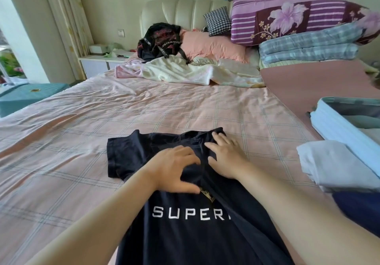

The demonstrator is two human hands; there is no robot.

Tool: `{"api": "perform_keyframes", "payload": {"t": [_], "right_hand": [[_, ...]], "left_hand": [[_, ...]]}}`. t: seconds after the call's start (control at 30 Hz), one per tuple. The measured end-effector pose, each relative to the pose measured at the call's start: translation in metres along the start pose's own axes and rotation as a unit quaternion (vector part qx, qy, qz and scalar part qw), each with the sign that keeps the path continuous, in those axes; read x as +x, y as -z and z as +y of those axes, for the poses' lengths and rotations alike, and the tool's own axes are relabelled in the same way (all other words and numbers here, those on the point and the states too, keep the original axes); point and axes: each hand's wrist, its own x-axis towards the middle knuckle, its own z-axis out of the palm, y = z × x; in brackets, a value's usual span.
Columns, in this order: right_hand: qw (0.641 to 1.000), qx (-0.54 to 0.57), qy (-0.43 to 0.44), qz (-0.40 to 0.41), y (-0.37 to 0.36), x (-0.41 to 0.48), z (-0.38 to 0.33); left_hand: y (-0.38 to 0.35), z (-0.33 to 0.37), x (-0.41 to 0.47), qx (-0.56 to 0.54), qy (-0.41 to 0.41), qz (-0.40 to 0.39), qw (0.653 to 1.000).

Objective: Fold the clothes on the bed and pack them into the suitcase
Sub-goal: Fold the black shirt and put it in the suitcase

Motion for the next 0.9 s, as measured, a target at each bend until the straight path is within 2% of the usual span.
{"api": "perform_keyframes", "payload": {"t": [0.07,0.13,0.2,0.3,0.37,0.43,0.57,0.73,0.8,0.9], "right_hand": [[1.000,0.012,0.002,-0.012,-0.002,-0.017,-0.004],[0.999,0.013,-0.006,-0.032,-0.002,-0.032,-0.009],[0.999,0.013,-0.011,-0.050,0.003,-0.049,-0.012],[0.998,0.024,-0.005,-0.066,0.016,-0.081,-0.018],[0.997,0.029,0.005,-0.070,0.025,-0.104,-0.023],[0.997,0.036,0.010,-0.066,0.031,-0.128,-0.027],[0.995,0.082,-0.010,-0.049,0.036,-0.179,-0.026],[0.984,0.147,-0.065,-0.081,0.038,-0.240,-0.023],[0.976,0.176,-0.078,-0.100,0.038,-0.264,-0.019],[0.975,0.162,-0.083,-0.130,0.040,-0.297,-0.014]], "left_hand": [[-0.003,0.011,-0.007,0.057,-0.080,0.013,0.995],[0.000,0.007,-0.009,0.111,-0.104,0.057,0.987],[0.013,0.003,-0.014,0.131,-0.056,0.059,0.988],[0.021,0.013,-0.029,0.176,0.046,-0.036,0.983],[0.019,0.033,-0.039,0.170,0.121,-0.097,0.973],[0.020,0.054,-0.044,0.155,0.150,-0.063,0.974],[0.027,0.112,-0.052,0.046,0.095,-0.003,0.994],[0.020,0.195,-0.067,-0.057,0.043,-0.037,0.997],[0.014,0.216,-0.073,-0.059,0.038,-0.033,0.997],[0.013,0.238,-0.079,-0.036,0.036,-0.039,0.998]]}}
